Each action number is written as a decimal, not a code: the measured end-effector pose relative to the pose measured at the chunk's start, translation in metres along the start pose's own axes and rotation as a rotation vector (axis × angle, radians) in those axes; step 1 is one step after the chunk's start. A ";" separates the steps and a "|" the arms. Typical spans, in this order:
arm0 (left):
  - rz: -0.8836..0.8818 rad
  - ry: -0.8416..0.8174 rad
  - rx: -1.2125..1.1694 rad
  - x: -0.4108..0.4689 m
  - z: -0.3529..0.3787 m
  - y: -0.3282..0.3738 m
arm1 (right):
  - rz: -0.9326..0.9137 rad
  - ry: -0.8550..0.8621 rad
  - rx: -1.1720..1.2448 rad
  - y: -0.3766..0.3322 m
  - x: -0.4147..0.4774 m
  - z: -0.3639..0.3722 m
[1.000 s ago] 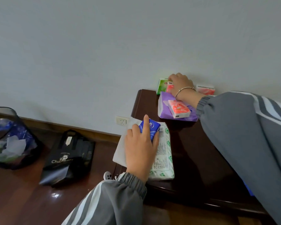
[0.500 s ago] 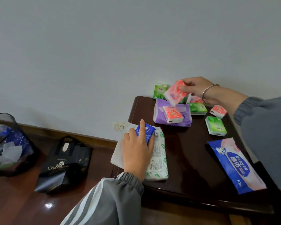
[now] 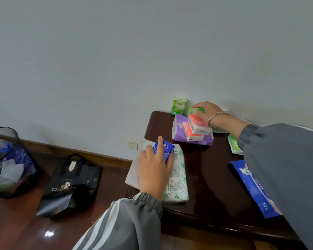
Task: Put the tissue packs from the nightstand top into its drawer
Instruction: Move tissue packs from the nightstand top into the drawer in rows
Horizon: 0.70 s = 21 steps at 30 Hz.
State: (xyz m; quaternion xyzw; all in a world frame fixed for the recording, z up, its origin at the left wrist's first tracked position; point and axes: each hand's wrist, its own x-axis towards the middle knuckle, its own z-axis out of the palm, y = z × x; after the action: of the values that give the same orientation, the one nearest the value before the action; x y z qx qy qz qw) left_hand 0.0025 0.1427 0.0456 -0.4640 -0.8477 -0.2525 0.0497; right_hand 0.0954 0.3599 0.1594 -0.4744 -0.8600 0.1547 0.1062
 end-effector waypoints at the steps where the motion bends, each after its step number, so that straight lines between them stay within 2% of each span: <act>1: -0.002 -0.008 -0.002 0.000 0.001 0.000 | 0.023 0.078 -0.001 -0.002 -0.004 0.002; 3: -0.005 -0.006 -0.002 0.001 0.003 -0.001 | 0.108 0.130 -0.023 -0.006 -0.014 0.008; 7: -0.002 -0.001 0.004 0.001 0.002 -0.001 | 0.203 -0.046 -0.245 -0.017 -0.033 0.034; 10: 0.003 -0.008 0.005 0.000 0.001 -0.002 | 0.268 0.047 -0.219 -0.025 -0.038 0.052; 14: 0.014 -0.028 0.055 0.002 0.002 -0.003 | 0.299 0.145 -0.022 -0.026 -0.046 0.061; 17: -0.005 -0.038 0.116 0.001 -0.002 -0.002 | 0.343 0.324 0.234 -0.024 -0.067 0.049; 19: 0.006 -0.032 0.103 0.002 -0.014 0.000 | 0.315 0.463 0.454 -0.023 -0.093 0.034; 21: 0.039 0.058 -0.003 0.001 -0.035 0.006 | 0.242 0.522 0.615 -0.020 -0.129 0.018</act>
State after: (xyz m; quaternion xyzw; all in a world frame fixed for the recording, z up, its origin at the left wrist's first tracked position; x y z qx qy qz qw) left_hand 0.0012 0.1301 0.0783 -0.4729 -0.8363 -0.2660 0.0783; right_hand 0.1416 0.2376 0.1456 -0.5415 -0.6560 0.2902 0.4385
